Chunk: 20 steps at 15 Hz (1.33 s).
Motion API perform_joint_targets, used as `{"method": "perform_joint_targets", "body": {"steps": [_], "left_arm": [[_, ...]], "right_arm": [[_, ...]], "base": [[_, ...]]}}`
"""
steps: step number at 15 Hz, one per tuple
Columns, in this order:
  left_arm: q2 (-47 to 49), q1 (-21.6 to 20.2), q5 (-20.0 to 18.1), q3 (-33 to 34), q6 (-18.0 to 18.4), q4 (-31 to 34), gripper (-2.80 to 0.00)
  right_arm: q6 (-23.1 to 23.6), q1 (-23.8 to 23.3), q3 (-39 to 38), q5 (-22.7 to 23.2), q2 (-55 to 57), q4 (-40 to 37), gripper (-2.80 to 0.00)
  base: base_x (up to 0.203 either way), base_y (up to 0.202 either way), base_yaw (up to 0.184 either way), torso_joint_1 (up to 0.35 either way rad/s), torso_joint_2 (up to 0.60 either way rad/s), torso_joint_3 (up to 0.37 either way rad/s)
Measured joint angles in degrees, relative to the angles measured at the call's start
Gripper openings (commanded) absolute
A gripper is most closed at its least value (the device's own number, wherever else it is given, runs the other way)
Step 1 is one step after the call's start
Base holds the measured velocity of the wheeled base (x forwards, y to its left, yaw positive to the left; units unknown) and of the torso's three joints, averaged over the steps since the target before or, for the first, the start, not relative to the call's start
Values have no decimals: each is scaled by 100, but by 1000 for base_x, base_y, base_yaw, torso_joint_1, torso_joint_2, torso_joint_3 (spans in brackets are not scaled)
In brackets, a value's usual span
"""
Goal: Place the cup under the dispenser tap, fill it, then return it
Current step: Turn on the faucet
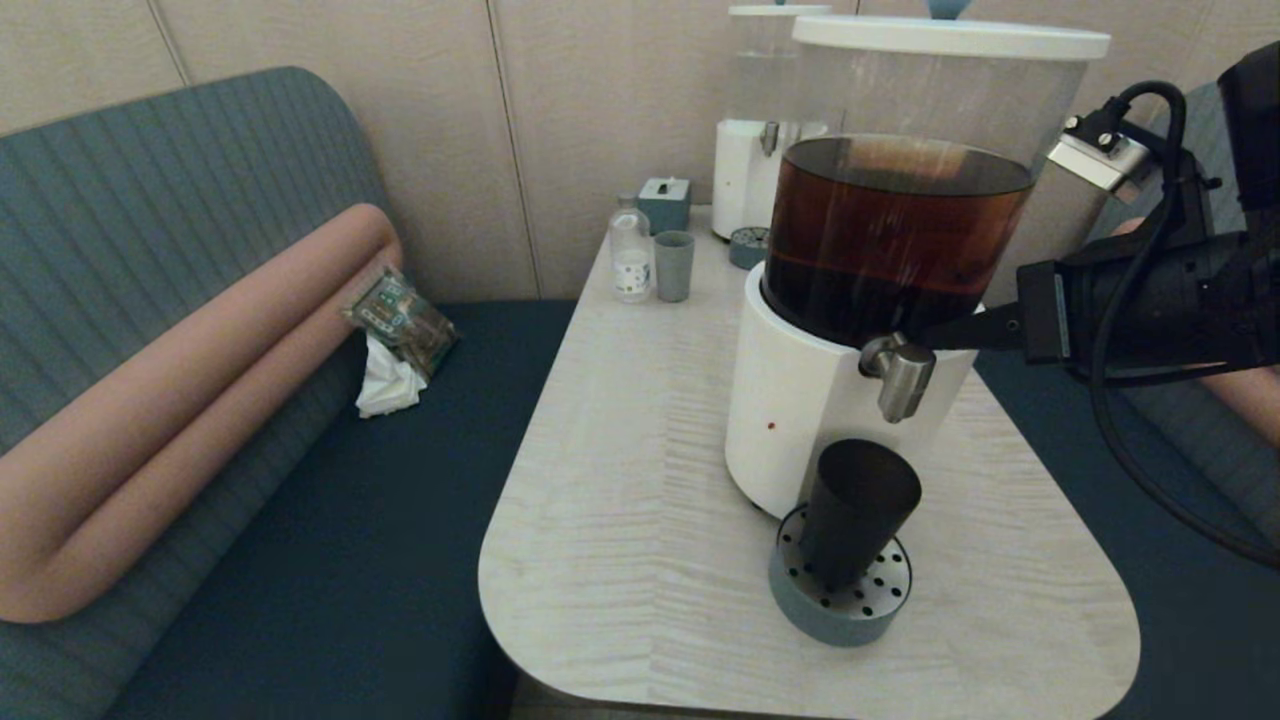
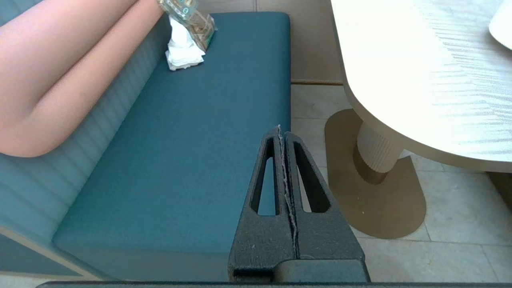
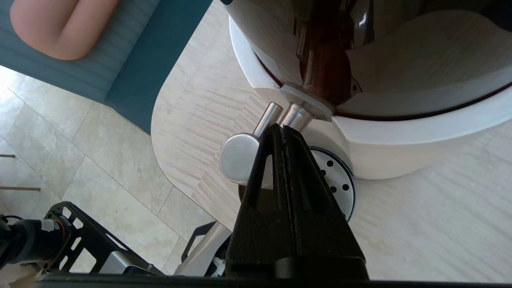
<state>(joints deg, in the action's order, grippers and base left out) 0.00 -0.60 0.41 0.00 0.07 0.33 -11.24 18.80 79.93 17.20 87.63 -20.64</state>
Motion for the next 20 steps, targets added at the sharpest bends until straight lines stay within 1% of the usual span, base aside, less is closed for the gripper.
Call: {"method": "perform_joint_targets", "body": {"steps": [20], "left_arm": [[0,0,2,0,2,2,-280]], "right_arm": [[31,-72,129,0,234,79,-280]], "base": [[0,0,0,0,0,0]]}}
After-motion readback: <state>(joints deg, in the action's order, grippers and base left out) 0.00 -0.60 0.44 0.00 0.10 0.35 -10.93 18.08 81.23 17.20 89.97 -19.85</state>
